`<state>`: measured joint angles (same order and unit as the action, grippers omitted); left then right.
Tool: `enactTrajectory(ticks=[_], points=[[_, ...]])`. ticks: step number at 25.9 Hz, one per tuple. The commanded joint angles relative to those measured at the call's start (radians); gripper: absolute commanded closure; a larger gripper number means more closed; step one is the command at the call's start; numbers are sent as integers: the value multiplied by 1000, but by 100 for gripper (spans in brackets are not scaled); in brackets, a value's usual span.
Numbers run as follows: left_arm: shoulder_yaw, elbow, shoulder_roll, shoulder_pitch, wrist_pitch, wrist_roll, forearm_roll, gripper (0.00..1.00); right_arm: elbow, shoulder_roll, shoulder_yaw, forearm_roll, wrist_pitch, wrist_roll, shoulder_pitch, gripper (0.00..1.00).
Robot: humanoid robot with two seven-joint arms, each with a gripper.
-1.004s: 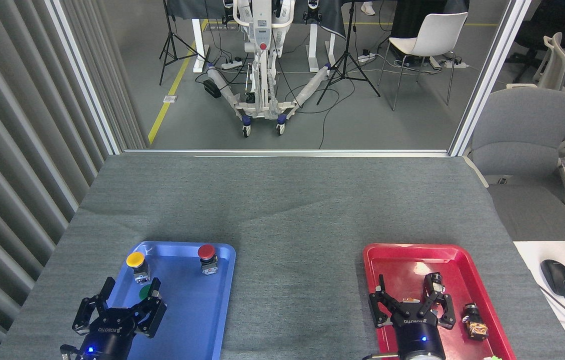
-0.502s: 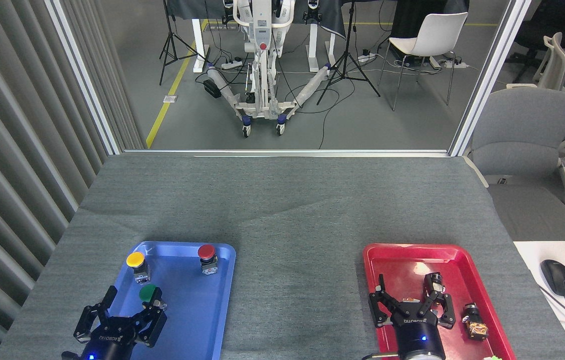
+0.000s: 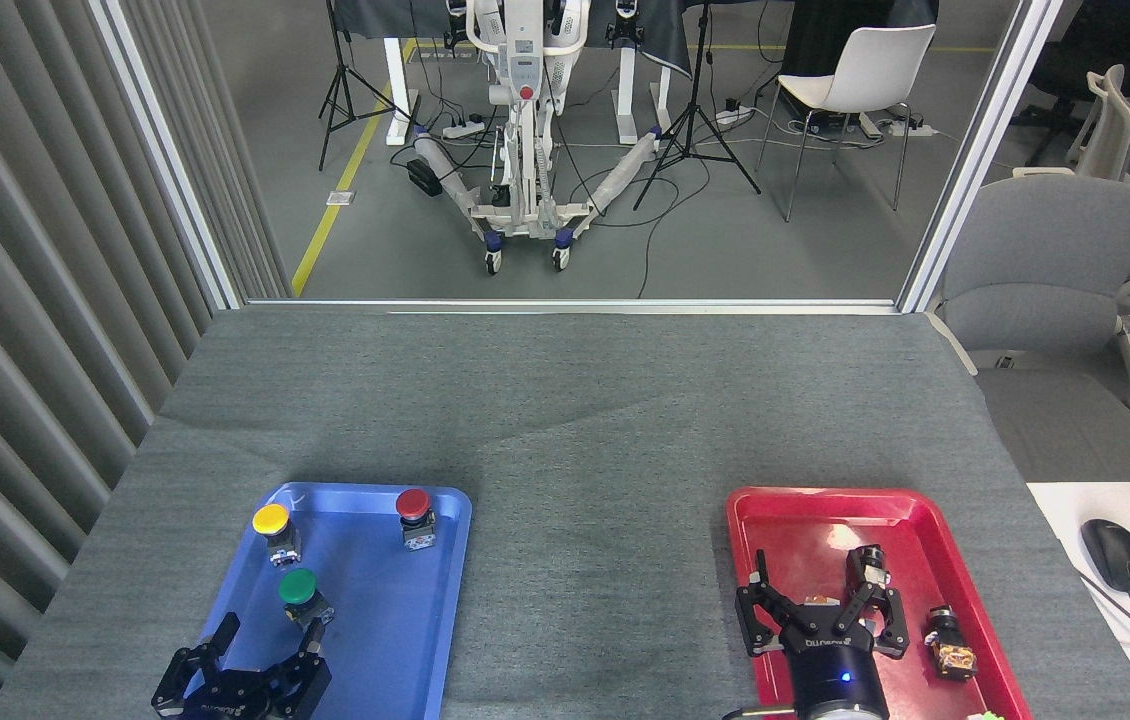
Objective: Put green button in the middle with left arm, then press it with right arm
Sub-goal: 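Reach the left gripper to the green button in the blue tray, then grasp the green button with the left gripper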
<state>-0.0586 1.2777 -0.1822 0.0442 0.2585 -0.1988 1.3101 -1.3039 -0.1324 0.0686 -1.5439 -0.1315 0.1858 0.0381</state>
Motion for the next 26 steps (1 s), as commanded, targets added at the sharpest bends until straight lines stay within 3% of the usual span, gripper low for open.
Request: enactTrajectory(ticks=[1, 19, 22, 26], points=[[0, -44, -3, -24, 7, 1, 1, 1, 0, 5, 0, -1, 0, 0, 2, 0], [57, -127, 6, -118, 2, -1, 21, 2, 0, 27, 10, -4, 0, -2, 5, 0], [57, -130, 4, -130, -1, 1, 23, 6, 0, 23, 8, -2, 1, -2, 6, 0], [57, -135, 1, -136, -1, 1, 23, 19, 0, 19, 8, -2, 1, 0, 6, 0]])
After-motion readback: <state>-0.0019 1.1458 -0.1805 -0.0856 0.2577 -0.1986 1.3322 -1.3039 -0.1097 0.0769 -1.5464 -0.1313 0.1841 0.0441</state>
